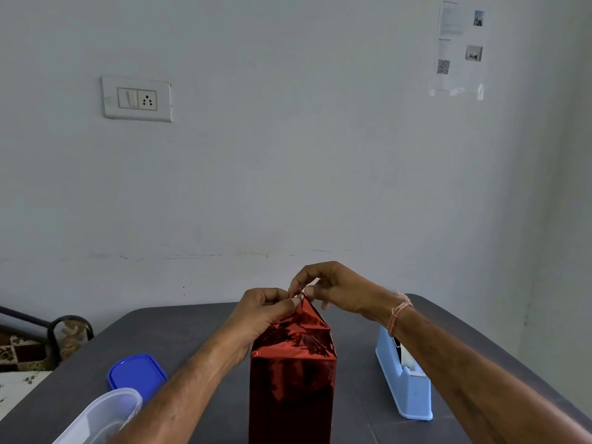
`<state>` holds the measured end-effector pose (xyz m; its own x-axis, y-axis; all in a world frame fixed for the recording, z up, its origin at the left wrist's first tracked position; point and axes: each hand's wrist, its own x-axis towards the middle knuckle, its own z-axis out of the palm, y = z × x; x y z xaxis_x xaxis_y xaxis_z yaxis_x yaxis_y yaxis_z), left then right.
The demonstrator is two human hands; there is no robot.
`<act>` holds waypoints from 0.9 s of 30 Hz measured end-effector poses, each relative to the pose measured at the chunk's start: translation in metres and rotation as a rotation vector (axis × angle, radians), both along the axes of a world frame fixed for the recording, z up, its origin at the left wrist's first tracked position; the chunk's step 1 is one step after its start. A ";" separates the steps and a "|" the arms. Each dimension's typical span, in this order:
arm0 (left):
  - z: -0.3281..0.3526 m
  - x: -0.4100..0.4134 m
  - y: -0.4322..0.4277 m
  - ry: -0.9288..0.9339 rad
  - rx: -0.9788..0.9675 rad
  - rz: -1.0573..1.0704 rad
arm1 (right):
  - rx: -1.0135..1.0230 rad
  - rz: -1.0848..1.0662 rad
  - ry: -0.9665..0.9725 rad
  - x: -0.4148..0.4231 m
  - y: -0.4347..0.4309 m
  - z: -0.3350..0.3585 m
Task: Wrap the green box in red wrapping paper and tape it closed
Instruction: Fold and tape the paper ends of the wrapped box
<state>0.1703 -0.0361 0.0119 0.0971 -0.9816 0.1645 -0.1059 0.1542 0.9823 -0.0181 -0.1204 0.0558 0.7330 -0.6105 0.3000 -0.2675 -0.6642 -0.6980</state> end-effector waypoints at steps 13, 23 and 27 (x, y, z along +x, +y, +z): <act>-0.001 -0.003 -0.006 0.040 0.019 -0.042 | -0.205 -0.028 0.104 0.004 -0.011 0.016; -0.002 -0.002 -0.008 0.052 0.033 -0.044 | -0.081 -0.079 -0.048 0.004 -0.008 0.003; 0.000 0.001 -0.004 0.085 0.042 -0.062 | 0.115 -0.146 -0.201 -0.002 -0.002 -0.007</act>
